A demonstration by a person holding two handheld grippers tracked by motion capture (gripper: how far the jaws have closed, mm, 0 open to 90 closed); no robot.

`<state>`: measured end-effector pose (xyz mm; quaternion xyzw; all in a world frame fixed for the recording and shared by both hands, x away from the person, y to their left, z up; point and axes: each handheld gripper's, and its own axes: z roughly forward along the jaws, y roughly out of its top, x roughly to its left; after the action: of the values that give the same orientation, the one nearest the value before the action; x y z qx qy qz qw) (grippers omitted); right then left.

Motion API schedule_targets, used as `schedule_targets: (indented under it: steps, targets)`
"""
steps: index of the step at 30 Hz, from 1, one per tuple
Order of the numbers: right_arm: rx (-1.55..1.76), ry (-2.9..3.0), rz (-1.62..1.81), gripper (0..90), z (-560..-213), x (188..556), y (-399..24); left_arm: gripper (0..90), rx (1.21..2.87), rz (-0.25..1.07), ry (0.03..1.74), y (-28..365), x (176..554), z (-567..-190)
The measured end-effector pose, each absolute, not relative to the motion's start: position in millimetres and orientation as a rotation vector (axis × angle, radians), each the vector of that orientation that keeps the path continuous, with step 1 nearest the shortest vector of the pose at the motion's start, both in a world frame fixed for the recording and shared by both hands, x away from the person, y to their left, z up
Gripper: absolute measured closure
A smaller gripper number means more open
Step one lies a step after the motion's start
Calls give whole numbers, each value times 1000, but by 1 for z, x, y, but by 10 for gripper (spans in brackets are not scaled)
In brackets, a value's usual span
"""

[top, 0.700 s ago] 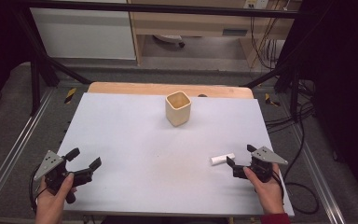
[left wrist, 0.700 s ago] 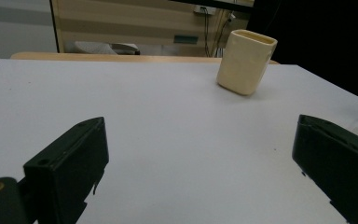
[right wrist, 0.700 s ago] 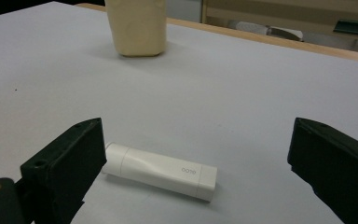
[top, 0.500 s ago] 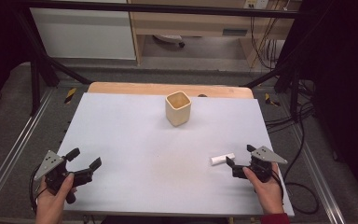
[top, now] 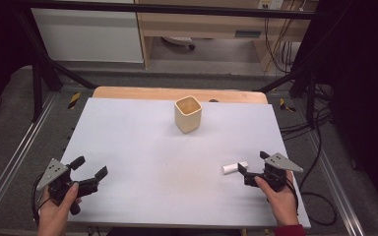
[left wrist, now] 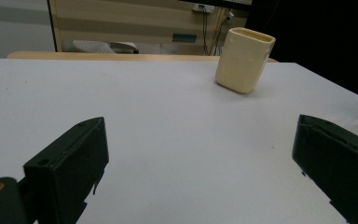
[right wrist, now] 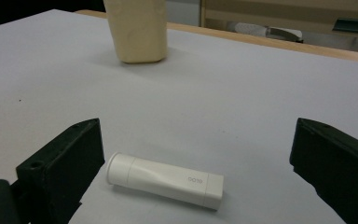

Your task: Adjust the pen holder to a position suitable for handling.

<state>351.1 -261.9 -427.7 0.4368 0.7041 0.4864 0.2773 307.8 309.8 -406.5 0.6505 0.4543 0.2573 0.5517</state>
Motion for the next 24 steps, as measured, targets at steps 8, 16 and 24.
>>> schedule_targets:
  steps: [8,16,24]
  targets:
    - [1181,1874,1308,59,-426,355,-262,35,1545,608,1072,309,308,-407]
    - [1181,1827,1299,163,-421,362,-266,34,1545,613,1072,308,307,-406]
    - [1199,1824,1261,240,-422,376,-262,35,1545,614,1072,309,307,-406]
